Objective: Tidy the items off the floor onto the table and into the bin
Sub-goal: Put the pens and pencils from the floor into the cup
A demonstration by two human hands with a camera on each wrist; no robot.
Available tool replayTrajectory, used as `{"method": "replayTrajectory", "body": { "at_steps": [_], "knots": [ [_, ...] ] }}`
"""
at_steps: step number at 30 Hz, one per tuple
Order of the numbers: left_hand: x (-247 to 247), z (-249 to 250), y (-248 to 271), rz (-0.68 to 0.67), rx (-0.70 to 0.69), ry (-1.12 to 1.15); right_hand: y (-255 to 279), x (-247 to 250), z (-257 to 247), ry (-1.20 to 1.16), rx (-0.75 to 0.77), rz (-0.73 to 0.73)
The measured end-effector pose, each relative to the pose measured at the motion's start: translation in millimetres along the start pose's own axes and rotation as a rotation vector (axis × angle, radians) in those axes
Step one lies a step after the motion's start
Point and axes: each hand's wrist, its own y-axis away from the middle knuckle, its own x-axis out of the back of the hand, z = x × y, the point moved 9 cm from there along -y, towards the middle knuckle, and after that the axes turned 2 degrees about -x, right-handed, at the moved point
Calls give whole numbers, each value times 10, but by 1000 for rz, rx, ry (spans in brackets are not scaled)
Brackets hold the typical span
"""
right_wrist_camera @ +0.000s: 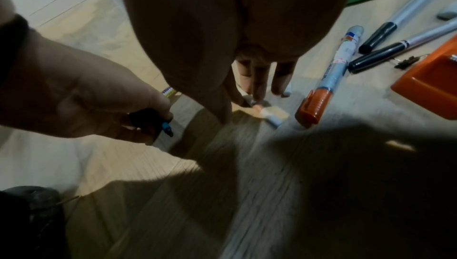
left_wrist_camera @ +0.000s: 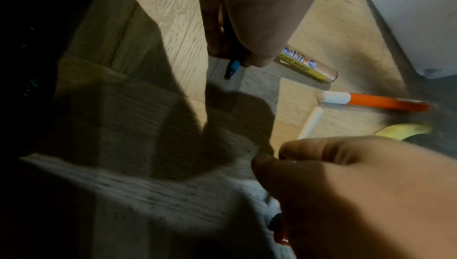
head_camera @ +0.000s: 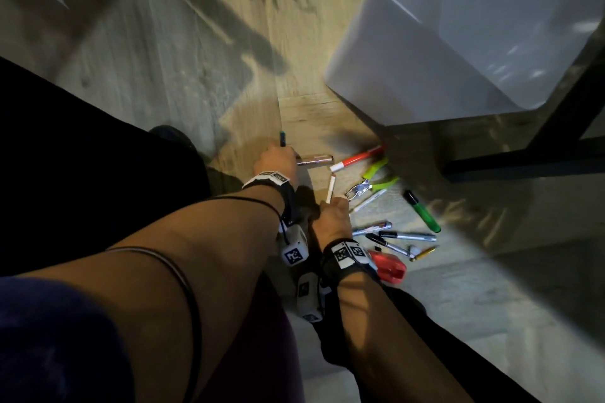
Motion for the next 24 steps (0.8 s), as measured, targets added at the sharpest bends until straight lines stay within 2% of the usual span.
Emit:
{"method": "replayTrajectory", "body": {
  "at_steps": [5,10,13,16,20,24],
  "knots": [
    [69,-7,20,37,-47,68,-8,157,41,-8,-10,174],
    [60,33,77,71,-37,228,-45,188,106,-57,-85,198],
    [80,146,103,62,-49,280,-2,207,134,-214,-121,185],
    [149,272,189,15,-44,364,82,354,132,-406,-97,159],
    [314,392,477,-120,-41,372,219,553,270,-614,-90,103],
    [746,650,806,-140,-117,293,617,1080,375,-788,-106,101]
  ]
}}
